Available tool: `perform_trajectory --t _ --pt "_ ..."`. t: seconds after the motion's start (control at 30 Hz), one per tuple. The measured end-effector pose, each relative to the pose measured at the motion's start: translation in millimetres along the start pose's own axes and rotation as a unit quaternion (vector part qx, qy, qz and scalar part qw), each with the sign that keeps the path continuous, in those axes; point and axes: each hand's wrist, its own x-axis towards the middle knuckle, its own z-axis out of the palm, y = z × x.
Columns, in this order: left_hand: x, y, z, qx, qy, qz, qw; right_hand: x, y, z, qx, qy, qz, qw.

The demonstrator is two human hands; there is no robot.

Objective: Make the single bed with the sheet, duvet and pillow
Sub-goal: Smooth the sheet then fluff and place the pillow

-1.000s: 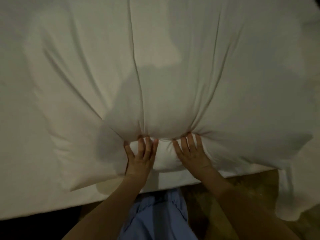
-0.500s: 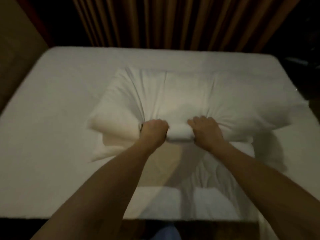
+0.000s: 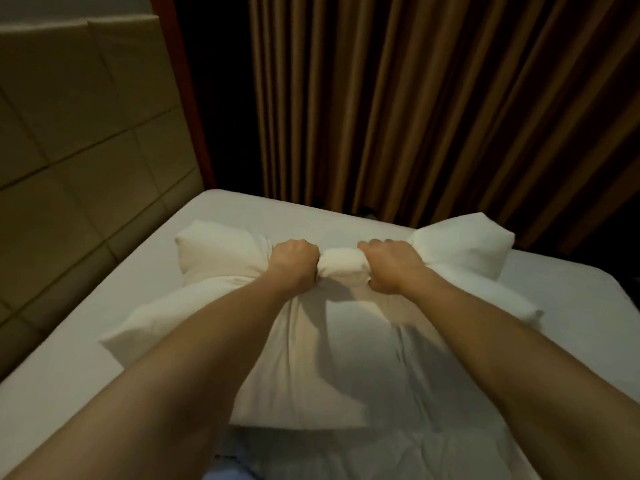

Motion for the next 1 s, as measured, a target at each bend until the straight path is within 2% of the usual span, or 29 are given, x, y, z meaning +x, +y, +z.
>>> perform_trajectory --t 0.27,0.43,0.63,0.77,0.9,1.0 --pt "121 -85 -20 -0.058 -0.015 0.031 0.998 150 14 -38 -0.024 -0.066 0.01 0.997" --pt "178 -190 -44 -0.079 0.022 0.006 0.997 263 -18 -87 -0.042 -0.027 -0.027 0.998" --pt "185 -310 -69 -0.068 0.053 -0.096 0.992 381 -87 -140 -0.043 0.063 -0.137 0.988" --pt "169 -373 -76 -0.061 0.091 -0.224 0.968 454 -149 -169 -0.048 0.17 -0.214 0.961" --pt "144 -385 -35 -0.088 0.062 -0.362 0.926 480 -204 -152 -0.034 0.18 -0.323 0.929" --pt "157 -357 28 -0.116 0.004 -0.436 0.892 494 -219 -86 -0.023 0.178 -0.385 0.905"
